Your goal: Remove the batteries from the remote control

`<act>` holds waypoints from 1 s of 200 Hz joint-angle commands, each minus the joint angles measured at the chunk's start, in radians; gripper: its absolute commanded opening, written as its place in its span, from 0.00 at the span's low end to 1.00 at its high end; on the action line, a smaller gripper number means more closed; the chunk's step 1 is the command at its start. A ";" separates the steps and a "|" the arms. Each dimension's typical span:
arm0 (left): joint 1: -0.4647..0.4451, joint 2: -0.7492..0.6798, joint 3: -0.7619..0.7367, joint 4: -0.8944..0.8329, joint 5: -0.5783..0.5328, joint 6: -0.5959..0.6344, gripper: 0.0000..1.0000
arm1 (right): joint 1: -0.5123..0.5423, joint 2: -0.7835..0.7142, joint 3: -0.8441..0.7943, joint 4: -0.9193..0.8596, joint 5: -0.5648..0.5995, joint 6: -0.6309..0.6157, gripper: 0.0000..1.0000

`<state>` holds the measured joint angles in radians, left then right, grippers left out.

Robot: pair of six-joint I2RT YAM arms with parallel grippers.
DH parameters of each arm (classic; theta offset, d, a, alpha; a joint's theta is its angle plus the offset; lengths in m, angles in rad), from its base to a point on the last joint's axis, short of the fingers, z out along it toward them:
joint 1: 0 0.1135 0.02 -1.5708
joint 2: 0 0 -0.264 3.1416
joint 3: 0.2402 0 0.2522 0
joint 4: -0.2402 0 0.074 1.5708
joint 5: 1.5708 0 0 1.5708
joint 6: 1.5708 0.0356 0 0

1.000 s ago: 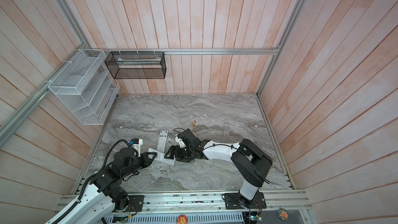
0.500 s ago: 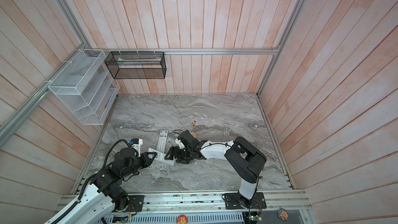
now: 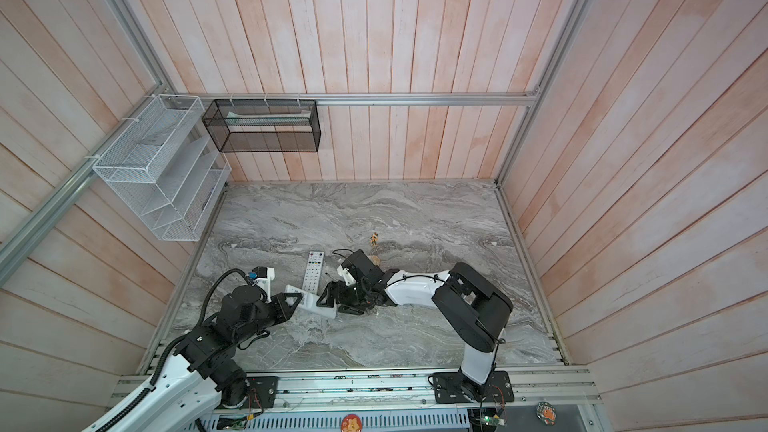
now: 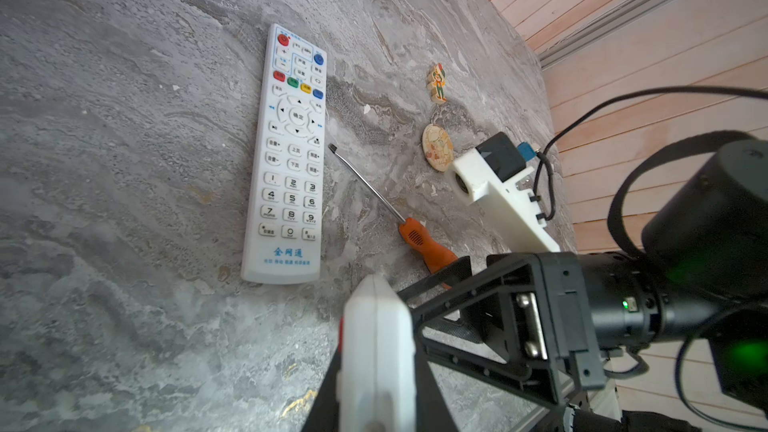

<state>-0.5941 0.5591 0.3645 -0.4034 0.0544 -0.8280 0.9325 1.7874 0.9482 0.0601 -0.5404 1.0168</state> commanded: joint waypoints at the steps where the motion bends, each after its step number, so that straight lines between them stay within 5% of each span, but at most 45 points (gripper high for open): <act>1: -0.022 0.005 0.013 0.005 0.012 0.009 0.00 | 0.012 0.058 0.049 -0.118 0.078 -0.049 0.82; 75: -0.075 -0.012 0.046 -0.020 -0.087 0.010 0.00 | 0.053 0.067 0.115 -0.385 0.241 -0.151 0.83; 142: -0.189 0.092 0.145 -0.119 -0.278 0.031 0.00 | 0.054 -0.081 0.097 -0.600 0.417 -0.190 0.83; 200: -0.272 0.172 0.191 -0.107 -0.355 0.020 0.00 | 0.040 -0.257 0.004 -0.630 0.426 -0.177 0.84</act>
<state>-0.8501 0.7132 0.5224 -0.5034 -0.2237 -0.8185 0.9806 1.5692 0.9928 -0.4473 -0.1814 0.8444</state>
